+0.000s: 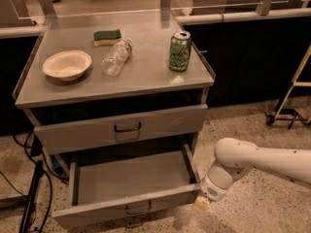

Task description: Close middle drawer

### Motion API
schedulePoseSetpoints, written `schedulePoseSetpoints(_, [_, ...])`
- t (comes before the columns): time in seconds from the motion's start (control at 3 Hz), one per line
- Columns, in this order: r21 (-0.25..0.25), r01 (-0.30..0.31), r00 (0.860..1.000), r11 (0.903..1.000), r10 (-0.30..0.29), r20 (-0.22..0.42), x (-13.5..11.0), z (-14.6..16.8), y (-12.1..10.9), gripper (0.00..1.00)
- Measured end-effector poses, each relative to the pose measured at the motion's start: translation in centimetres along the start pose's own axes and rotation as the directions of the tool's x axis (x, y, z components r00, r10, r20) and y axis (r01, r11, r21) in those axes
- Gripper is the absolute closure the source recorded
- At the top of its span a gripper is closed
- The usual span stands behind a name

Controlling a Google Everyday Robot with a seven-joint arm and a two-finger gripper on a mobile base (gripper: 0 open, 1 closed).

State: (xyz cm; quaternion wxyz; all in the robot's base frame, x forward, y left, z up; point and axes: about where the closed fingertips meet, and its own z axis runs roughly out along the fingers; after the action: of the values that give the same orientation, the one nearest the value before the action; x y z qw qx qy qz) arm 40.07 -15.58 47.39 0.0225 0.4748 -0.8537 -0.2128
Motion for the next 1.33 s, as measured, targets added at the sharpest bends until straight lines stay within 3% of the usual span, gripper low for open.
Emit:
schedulePoseSetpoints(0.67, [0.023,-0.069,0.997,0.9973,0.068,0.026,-1.0,3.2,-3.1,1.00])
schedulePoseSetpoints(1.33, [0.068,-0.101,0.994,0.9926,0.098,0.041,-1.7,3.4,-5.7,1.00])
